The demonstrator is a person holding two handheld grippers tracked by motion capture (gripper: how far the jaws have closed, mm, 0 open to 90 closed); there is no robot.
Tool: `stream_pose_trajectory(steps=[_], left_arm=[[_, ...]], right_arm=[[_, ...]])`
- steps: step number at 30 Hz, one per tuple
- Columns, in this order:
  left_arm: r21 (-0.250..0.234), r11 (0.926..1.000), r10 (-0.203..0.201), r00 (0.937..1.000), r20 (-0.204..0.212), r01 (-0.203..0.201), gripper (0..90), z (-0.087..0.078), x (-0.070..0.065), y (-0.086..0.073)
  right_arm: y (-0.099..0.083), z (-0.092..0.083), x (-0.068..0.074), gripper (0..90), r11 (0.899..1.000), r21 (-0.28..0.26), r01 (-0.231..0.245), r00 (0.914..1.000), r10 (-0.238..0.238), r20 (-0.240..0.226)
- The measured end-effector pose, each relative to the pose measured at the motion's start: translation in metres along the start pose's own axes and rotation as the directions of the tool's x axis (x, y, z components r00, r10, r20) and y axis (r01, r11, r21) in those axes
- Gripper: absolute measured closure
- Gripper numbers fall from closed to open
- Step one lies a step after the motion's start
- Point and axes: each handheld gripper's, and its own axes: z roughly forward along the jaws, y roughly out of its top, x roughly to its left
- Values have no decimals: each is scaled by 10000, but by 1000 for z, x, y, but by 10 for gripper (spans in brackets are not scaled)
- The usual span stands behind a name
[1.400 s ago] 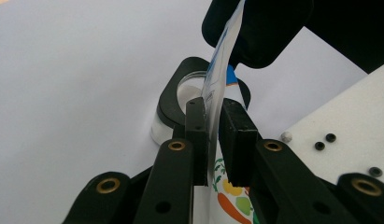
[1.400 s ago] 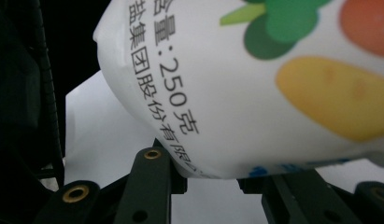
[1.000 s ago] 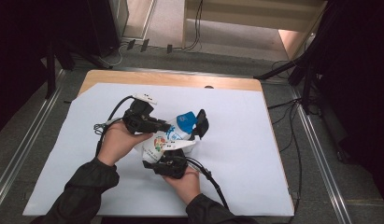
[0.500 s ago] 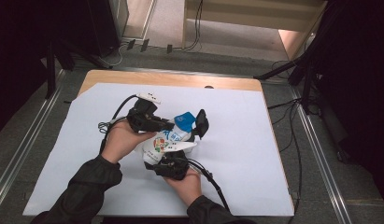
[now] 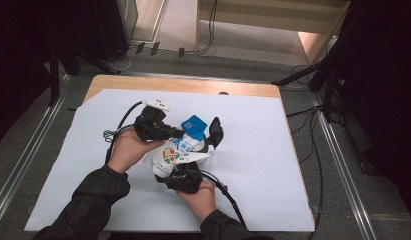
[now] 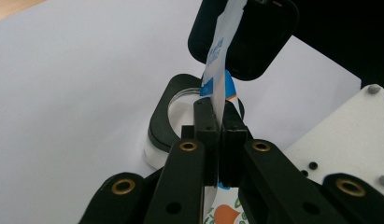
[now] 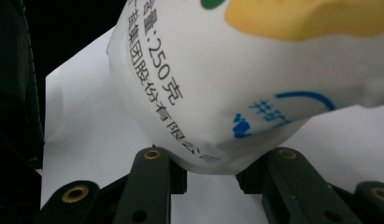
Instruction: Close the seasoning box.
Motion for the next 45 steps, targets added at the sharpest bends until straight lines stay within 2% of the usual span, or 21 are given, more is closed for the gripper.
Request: stream_pose_trajectory(steps=[4,11,14,19,20,26,36,42,45], left_arm=[[-148,9999,-52,9998,214,55,900,-8,0,-2],[-367,9991,-199,9995,226,207,900,-24,1,-7],[-650,9971,-372,9984,437,399,900,-36,1,-11],[-764,9964,-348,9992,189,362,900,-52,-1,-17],[-823,9959,-351,9990,281,373,900,-55,0,-19],[-896,9951,-406,9990,170,420,900,-66,3,-26],[-1021,9946,-179,9995,241,203,900,-73,1,-29],[-810,9966,180,9994,285,-157,900,-85,2,-32],[-881,9960,140,9994,302,-113,900,-88,3,-33]], right_arm=[[0,1,0,713,10000,20,57,10000,-57,-19],[1,3,2,712,9999,-16,131,9999,-131,-47],[3,4,3,711,9998,-24,172,9998,-172,-54],[5,5,4,707,9998,-108,181,9998,-182,-97],[6,5,4,706,9997,-121,195,9998,-196,-78],[7,6,2,704,9997,-207,99,9999,-98,60],[7,6,1,705,9993,-361,38,9997,-30,233],[9,3,0,705,9989,-457,-35,9994,50,328],[9,3,-1,705,9989,-452,-90,9995,103,288]])
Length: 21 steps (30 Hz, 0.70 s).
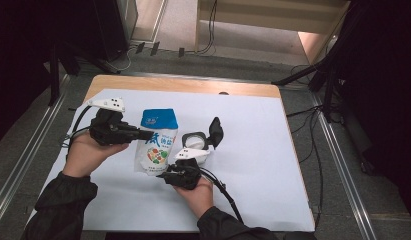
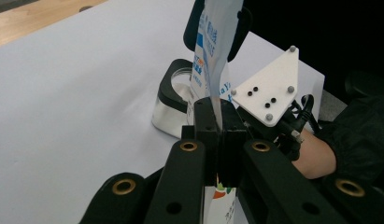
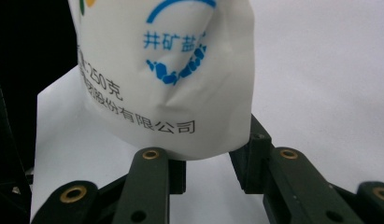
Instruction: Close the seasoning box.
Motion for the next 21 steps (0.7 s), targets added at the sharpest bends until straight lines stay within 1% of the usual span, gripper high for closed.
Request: stream_pose_trajectory(steps=[3,4,7,9,10,13,16,19,20,21], left_arm=[[-79,9999,63,9998,169,-62,900,-1,0,0],[-131,9999,60,9999,113,-58,900,-2,0,0],[-243,9997,20,9999,110,-18,900,-5,0,0],[-388,9992,-72,9999,118,77,900,-8,2,-1],[-493,9987,-120,9999,39,121,900,-11,2,-1],[-595,9980,-189,9998,54,192,900,-17,3,0],[-671,9976,-177,9990,-408,150,900,-24,5,0],[-720,9970,-330,9958,-852,269,900,-30,11,-2],[-761,9966,-392,9934,-1077,311,900,-31,14,-3],[-736,9966,-457,9924,-1143,374,900,-31,16,-4]], right_arm=[[0,0,0,702,9999,16,113,9999,-113,2],[1,0,0,697,9998,36,179,9998,-179,30],[3,-1,1,687,9994,35,356,9993,-356,90],[4,-2,1,687,9993,88,368,9993,-369,105],[4,-3,2,686,9992,122,382,9992,-383,91],[5,-2,4,678,9977,272,629,9980,-631,63],[6,-2,6,674,9968,299,741,9972,-741,-2],[7,-2,6,665,9970,319,700,9975,-698,-67],[7,-3,6,662,9972,329,671,9977,-669,-90],[7,-3,6,654,9974,368,618,9980,-613,-146]])
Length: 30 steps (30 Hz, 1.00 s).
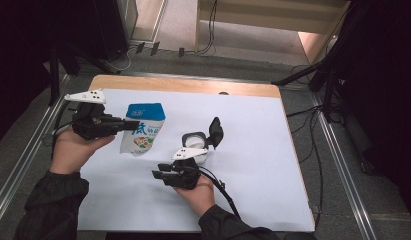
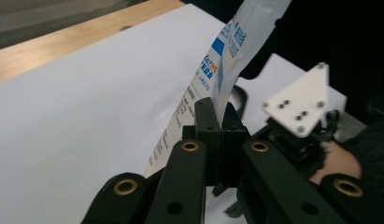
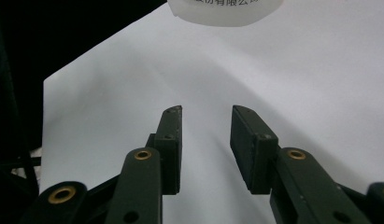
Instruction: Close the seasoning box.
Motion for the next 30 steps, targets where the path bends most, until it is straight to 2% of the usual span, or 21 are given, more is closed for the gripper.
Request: stream_pose_trajectory(steps=[2,4,6,9,14,17,21,23,26,30], left_arm=[[77,9999,-106,9998,-177,108,900,0,7,-2],[47,9994,-352,9994,-17,352,900,2,14,-4],[57,9978,-663,9977,-133,664,900,4,22,-5],[19,9961,-884,9958,-230,885,900,8,28,-5],[6,9936,-1123,9911,-714,1126,900,14,38,-6],[46,9938,-1099,9892,-965,1109,900,18,41,-6],[-41,9947,-1030,9902,-946,1031,900,22,44,-6],[-83,9935,-1140,9896,-877,1137,900,24,46,-7],[-65,9935,-1138,9891,-937,1137,900,26,48,-8],[-130,9938,-1116,9880,-1068,1108,900,30,50,-7]], right_arm=[[1,0,0,641,9999,145,35,10000,-33,-91],[1,-1,-1,629,9995,275,152,9998,-149,-123],[0,-2,-1,620,9988,442,199,9997,-194,-124],[0,-7,-1,616,9986,475,213,9996,-204,-197],[1,-19,-3,599,9987,483,154,9991,-134,-409],[1,-26,-4,594,9983,565,134,9985,-104,-530],[2,-35,-4,580,9982,573,182,9979,-145,-631],[2,-41,-4,579,9981,535,314,9972,-277,-699],[1,-50,-6,575,9956,829,435,9959,-367,-824],[-5,-62,-9,570,9924,1032,666,9955,-591,-735]])
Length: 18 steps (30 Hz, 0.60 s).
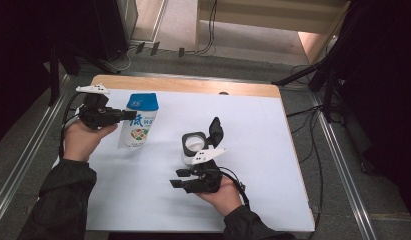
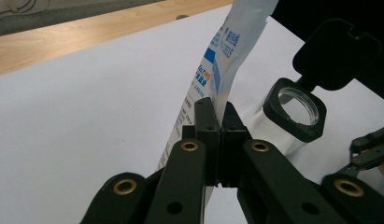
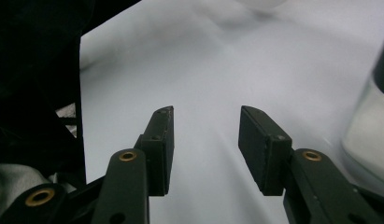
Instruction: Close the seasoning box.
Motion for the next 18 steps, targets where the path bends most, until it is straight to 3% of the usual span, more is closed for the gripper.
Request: stream_pose_trajectory(steps=[12,18], left_arm=[[-68,9998,-180,9997,-178,179,900,19,10,-4],[48,9999,124,9994,-320,-123,900,15,6,-8]], right_arm=[[-10,-36,-21,571,9977,-505,-442,9976,468,513],[-13,-49,-27,570,9969,-623,-474,9951,525,842]])
